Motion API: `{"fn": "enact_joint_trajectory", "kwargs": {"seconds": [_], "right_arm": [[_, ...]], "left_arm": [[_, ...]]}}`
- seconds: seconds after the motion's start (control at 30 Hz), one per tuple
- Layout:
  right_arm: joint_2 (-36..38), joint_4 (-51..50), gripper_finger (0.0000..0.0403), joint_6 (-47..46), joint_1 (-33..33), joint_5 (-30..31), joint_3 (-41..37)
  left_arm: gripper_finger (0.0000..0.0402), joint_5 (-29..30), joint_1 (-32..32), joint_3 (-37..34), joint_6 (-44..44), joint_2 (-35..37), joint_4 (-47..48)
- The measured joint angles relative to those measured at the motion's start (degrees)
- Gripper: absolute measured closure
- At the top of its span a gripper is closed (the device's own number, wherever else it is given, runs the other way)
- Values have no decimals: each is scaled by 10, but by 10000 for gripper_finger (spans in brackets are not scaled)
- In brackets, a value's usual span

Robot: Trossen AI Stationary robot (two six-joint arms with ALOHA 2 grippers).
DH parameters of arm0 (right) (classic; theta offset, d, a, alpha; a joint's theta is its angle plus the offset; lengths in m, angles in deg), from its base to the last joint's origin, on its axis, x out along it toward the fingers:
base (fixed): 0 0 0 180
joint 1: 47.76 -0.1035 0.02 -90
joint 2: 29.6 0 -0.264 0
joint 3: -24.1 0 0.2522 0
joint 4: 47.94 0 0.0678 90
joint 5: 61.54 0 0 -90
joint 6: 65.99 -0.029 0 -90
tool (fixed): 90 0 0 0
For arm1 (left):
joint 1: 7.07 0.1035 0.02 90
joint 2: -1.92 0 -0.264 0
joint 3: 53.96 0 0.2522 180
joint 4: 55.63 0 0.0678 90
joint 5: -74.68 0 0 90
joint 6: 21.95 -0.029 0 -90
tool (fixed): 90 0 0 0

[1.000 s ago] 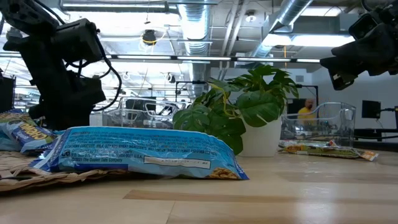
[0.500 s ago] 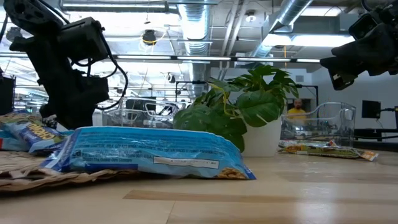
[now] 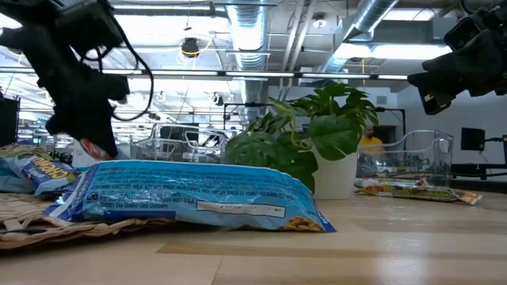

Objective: Pick and place Granola Bars by type
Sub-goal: Put the red granola bar into the left transparent bin

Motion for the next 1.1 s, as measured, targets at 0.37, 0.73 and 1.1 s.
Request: {"fn": "enact_joint_trajectory", "kwargs": {"seconds": [0.37,0.73,1.1], "right_arm": [[0,0,270,0,0,0,0],[0,0,270,0,0,0,0],[0,0,270,0,0,0,0]], "left_arm": [[336,-46,-13,0,0,183,24],[335,-48,-30,1,-32,292,-17],[335,73,5,1,-122,280,-85]]}}
